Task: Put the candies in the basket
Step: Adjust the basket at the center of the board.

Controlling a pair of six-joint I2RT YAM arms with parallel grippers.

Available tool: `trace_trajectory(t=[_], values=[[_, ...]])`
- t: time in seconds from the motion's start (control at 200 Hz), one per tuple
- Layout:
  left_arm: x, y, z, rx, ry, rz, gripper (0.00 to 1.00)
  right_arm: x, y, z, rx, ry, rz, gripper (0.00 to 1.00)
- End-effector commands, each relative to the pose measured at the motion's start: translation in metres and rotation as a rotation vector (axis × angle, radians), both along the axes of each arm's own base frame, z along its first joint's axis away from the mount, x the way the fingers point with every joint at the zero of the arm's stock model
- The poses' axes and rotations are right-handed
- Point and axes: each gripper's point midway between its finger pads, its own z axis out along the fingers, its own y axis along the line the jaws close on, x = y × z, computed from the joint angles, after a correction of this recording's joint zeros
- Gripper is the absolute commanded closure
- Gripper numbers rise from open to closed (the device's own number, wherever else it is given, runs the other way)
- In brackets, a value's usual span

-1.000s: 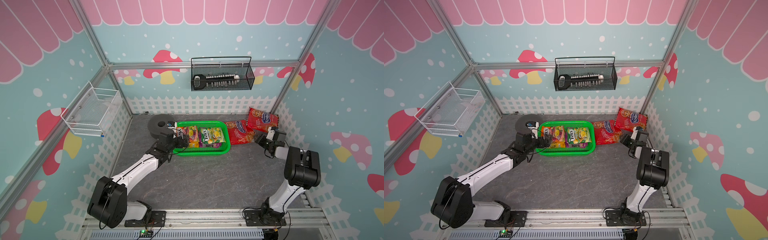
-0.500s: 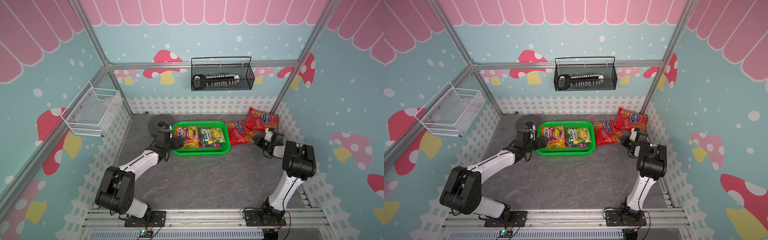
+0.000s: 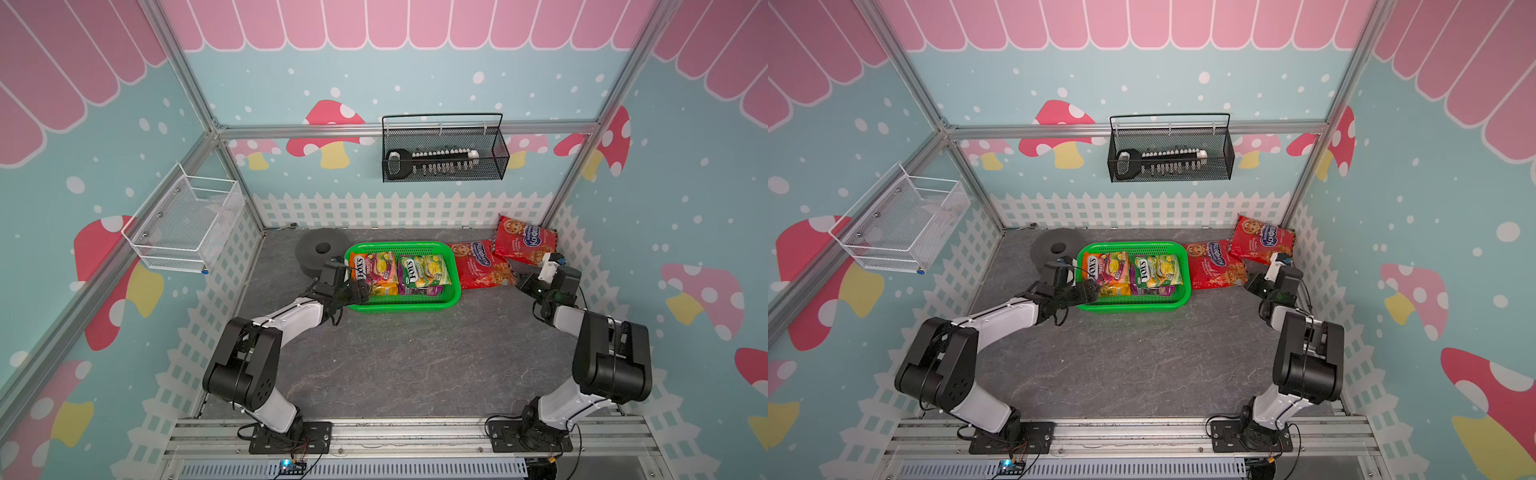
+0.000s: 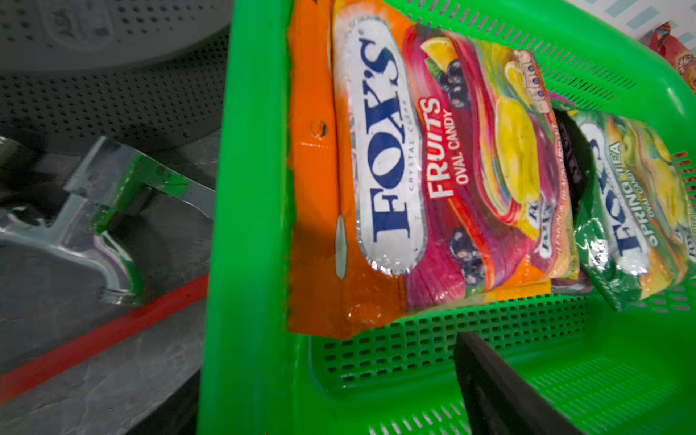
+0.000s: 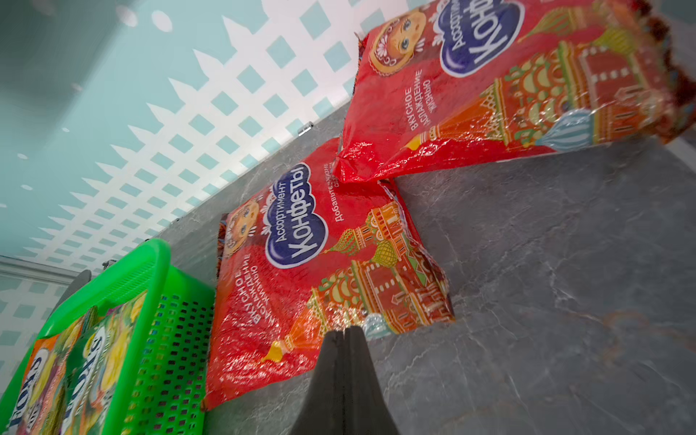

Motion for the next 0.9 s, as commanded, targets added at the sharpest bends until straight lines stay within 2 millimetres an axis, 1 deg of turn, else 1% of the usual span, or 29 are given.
trace_trajectory(t=[0.0, 0.15, 0.19, 0.25, 0.28, 0.33, 0.38, 0.425, 0.51, 0.61, 0.68, 0.725, 0.78, 0.895], values=[[-0.007, -0.001, 0.000, -0.007, 0.007, 0.012, 0.16, -0.020, 0.002, 0.013, -0.064, -0.011, -0.032, 1.00], [-0.019, 0.002, -0.012, -0.016, 0.046, 0.030, 0.18, -0.048, 0.008, 0.048, -0.124, -0.075, -0.035, 1.00], [-0.022, 0.002, -0.014, -0.015, 0.053, 0.030, 0.19, -0.054, 0.008, 0.053, -0.141, -0.081, -0.044, 1.00], [-0.025, 0.002, -0.015, -0.014, 0.061, 0.034, 0.20, -0.059, 0.007, 0.055, -0.149, -0.076, -0.053, 1.00], [-0.027, 0.003, -0.016, -0.014, 0.066, 0.037, 0.21, -0.057, 0.009, 0.054, -0.148, -0.068, -0.033, 0.91], [-0.030, 0.004, -0.015, -0.015, 0.064, 0.042, 0.22, -0.055, 0.013, 0.045, -0.134, -0.034, -0.005, 0.71], [-0.034, 0.006, -0.015, -0.014, 0.065, 0.044, 0.23, -0.049, 0.014, 0.037, -0.110, -0.004, 0.013, 0.59], [-0.038, 0.007, -0.015, -0.010, 0.068, 0.043, 0.24, -0.043, 0.015, 0.029, -0.091, 0.020, 0.029, 0.52], [-0.045, 0.011, -0.018, -0.003, 0.083, 0.042, 0.25, -0.030, 0.013, 0.015, -0.068, 0.052, 0.046, 0.45], [-0.053, 0.019, -0.029, 0.000, 0.126, 0.064, 0.24, -0.010, 0.008, -0.005, -0.039, 0.099, 0.058, 0.40], [-0.058, 0.027, -0.039, -0.009, 0.175, 0.100, 0.24, 0.004, 0.002, -0.017, -0.021, 0.128, 0.058, 0.39], [-0.060, 0.028, -0.042, -0.014, 0.189, 0.106, 0.24, 0.011, -0.001, -0.025, -0.006, 0.142, 0.060, 0.38], [-0.058, 0.030, -0.040, -0.018, 0.186, 0.113, 0.24, 0.018, -0.006, -0.034, 0.012, 0.159, 0.057, 0.38], [-0.054, 0.027, -0.029, -0.037, 0.163, 0.103, 0.25, 0.029, -0.012, -0.045, 0.025, 0.176, 0.050, 0.37]])
